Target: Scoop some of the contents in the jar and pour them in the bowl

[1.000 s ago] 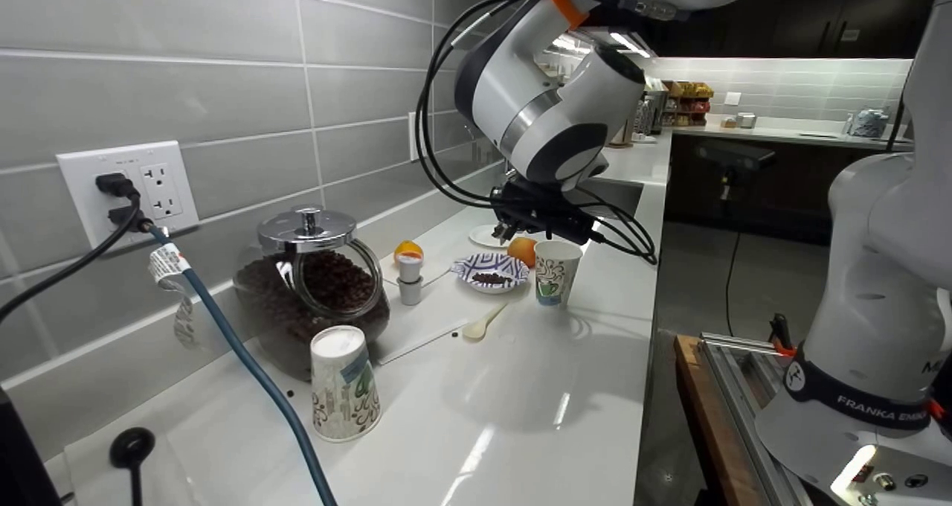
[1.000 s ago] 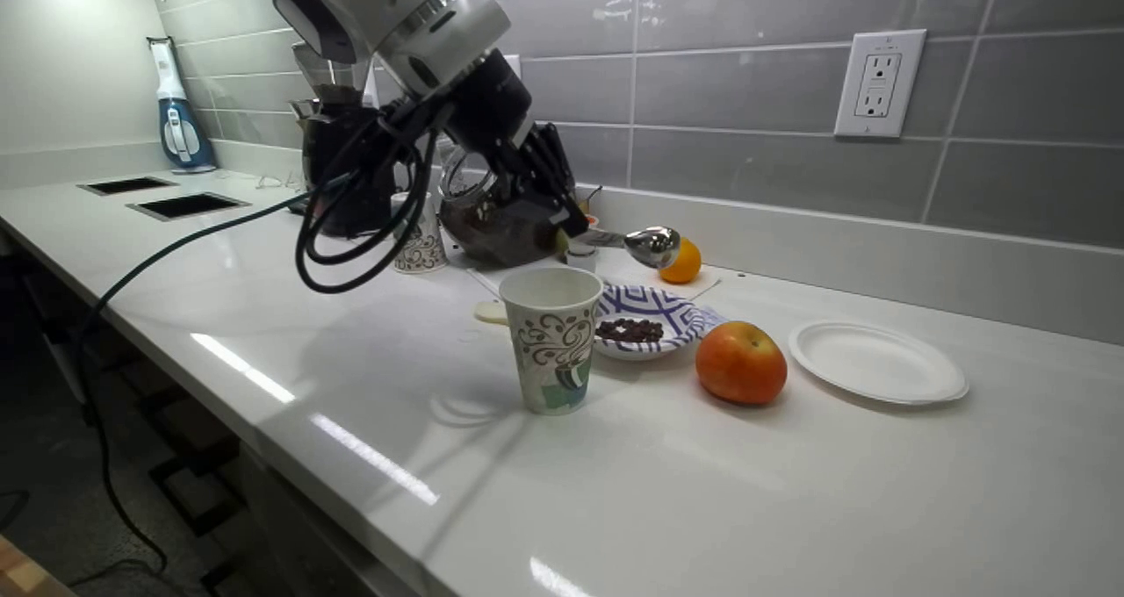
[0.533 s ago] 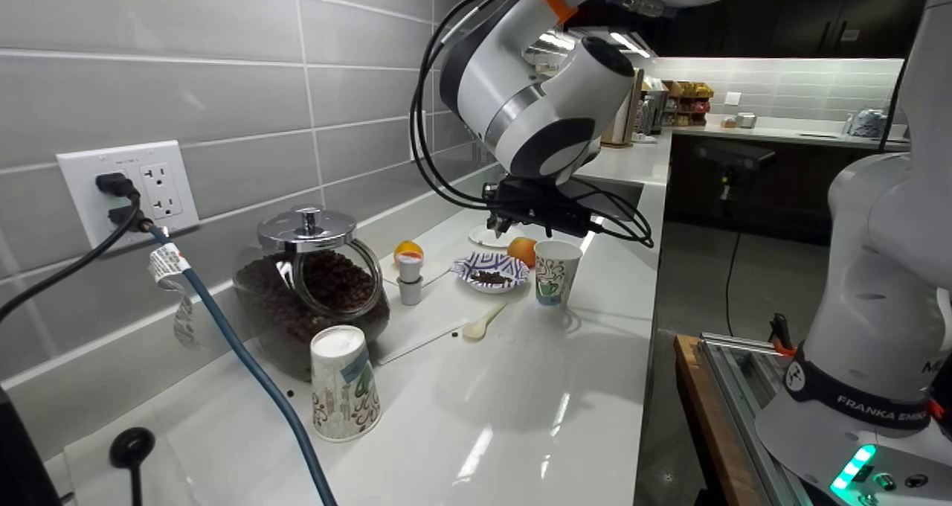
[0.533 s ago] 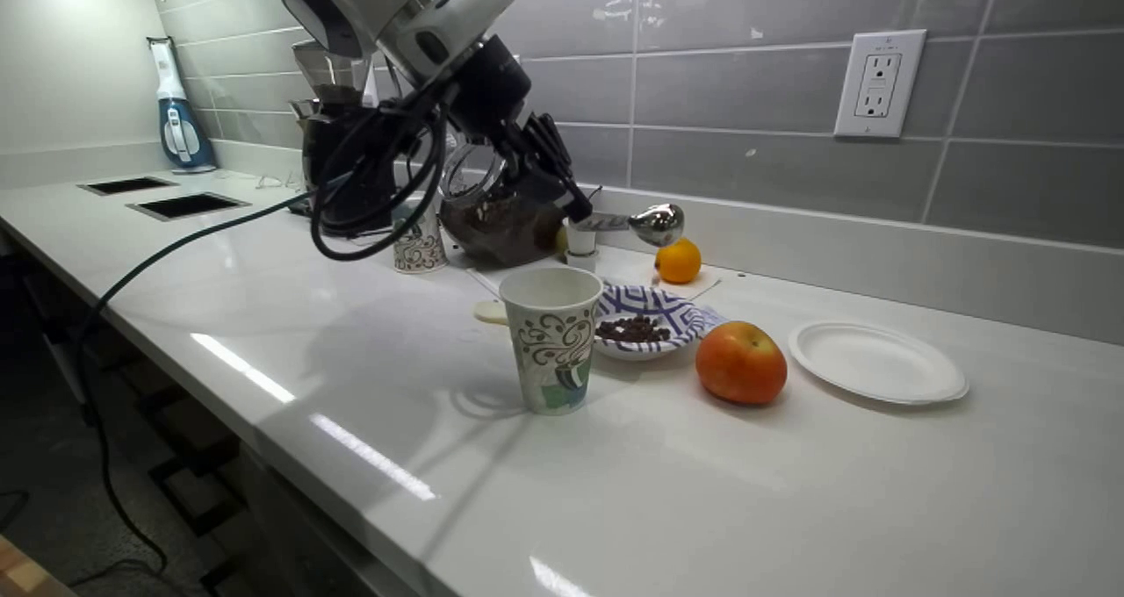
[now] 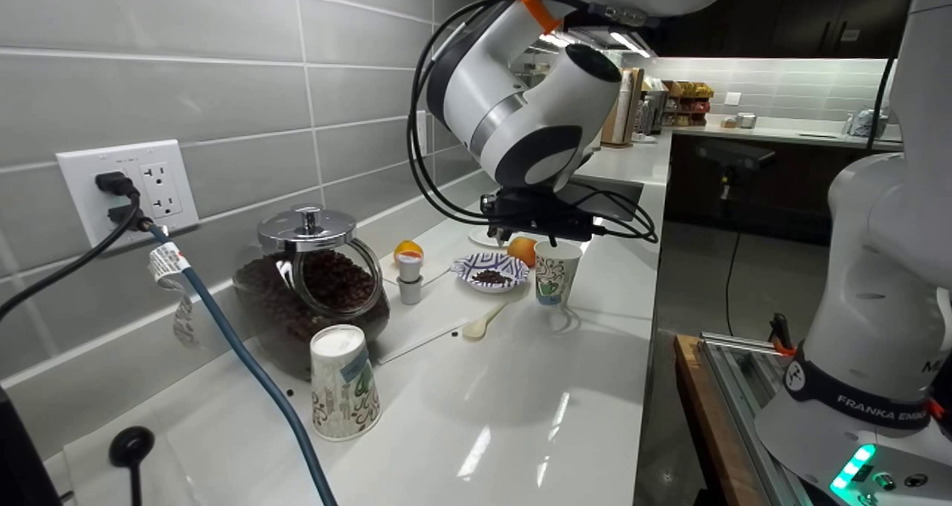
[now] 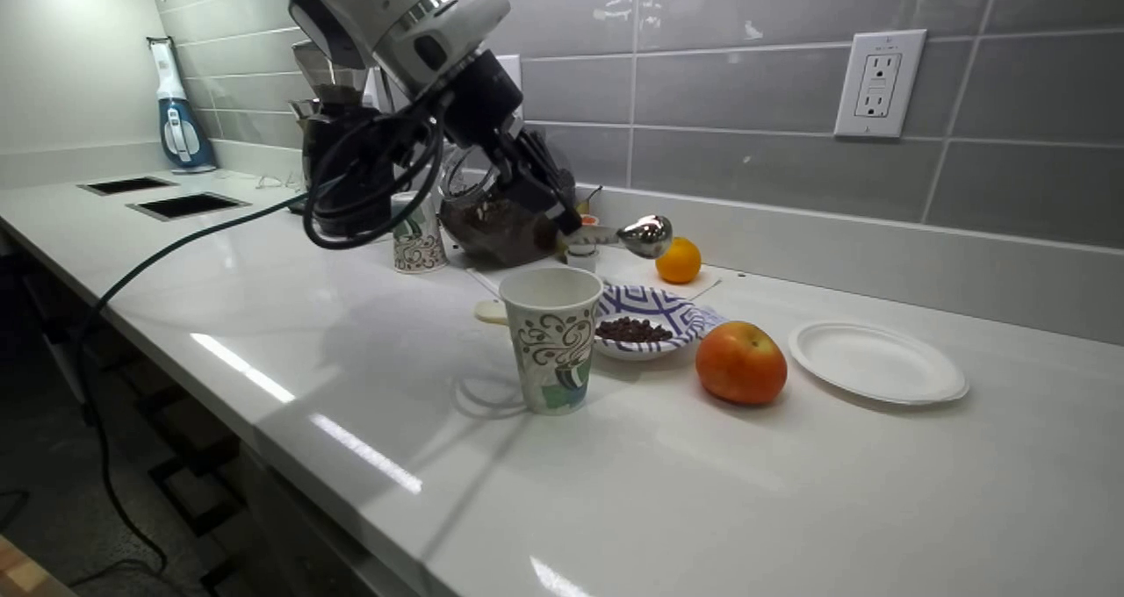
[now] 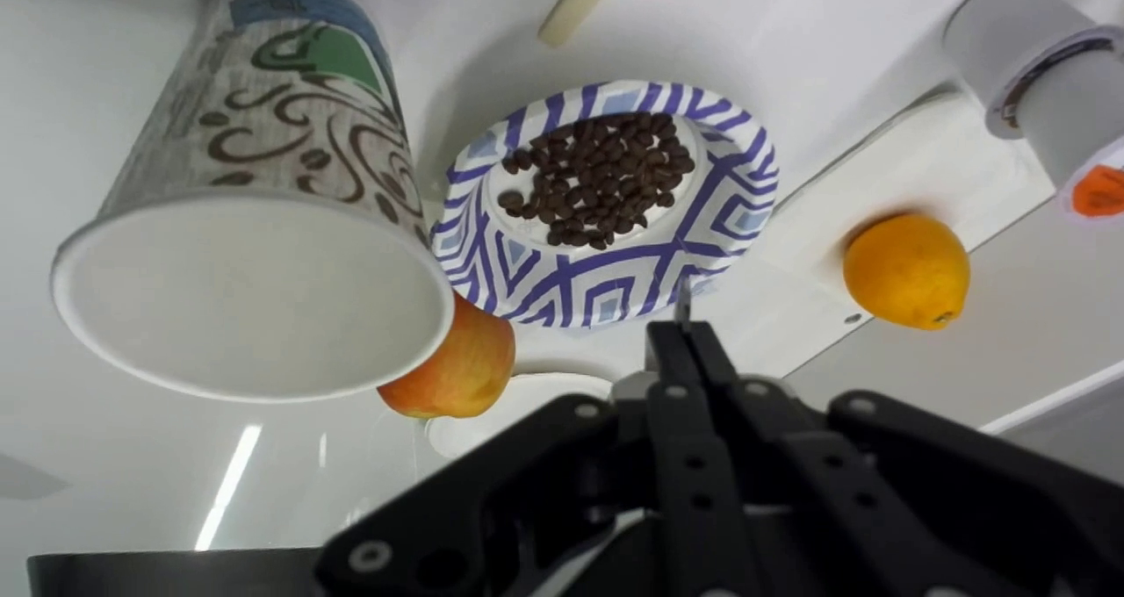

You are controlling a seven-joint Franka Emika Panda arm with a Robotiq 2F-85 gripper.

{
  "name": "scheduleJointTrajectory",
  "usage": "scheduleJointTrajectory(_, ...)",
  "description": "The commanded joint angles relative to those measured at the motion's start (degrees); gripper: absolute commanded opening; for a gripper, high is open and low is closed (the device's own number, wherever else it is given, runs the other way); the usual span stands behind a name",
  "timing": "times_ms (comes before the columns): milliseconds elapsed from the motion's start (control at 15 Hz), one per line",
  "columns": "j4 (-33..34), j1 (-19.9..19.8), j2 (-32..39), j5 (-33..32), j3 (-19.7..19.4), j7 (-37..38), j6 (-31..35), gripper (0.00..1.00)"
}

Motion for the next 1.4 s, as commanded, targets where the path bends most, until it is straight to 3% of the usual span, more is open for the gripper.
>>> scheduleJointTrajectory(0,2.5,-0.4,1.4,4.0,0.6,-5.1,3.3,0.02)
scheduleJointTrajectory(467,4.3,-0.2,3.6,3.3,0.5,-8.6,7.3,0.02)
scheduleJointTrajectory(800,6.3,2.0,5.8,2.3,-0.5,-10.2,10.3,0.02)
scheduleJointTrajectory(933,4.1,2.1,4.4,1.8,-0.9,-8.3,8.3,0.03)
scheduleJointTrajectory(1333,5.7,2.9,6.7,1.3,-1.0,-7.6,11.6,0.01)
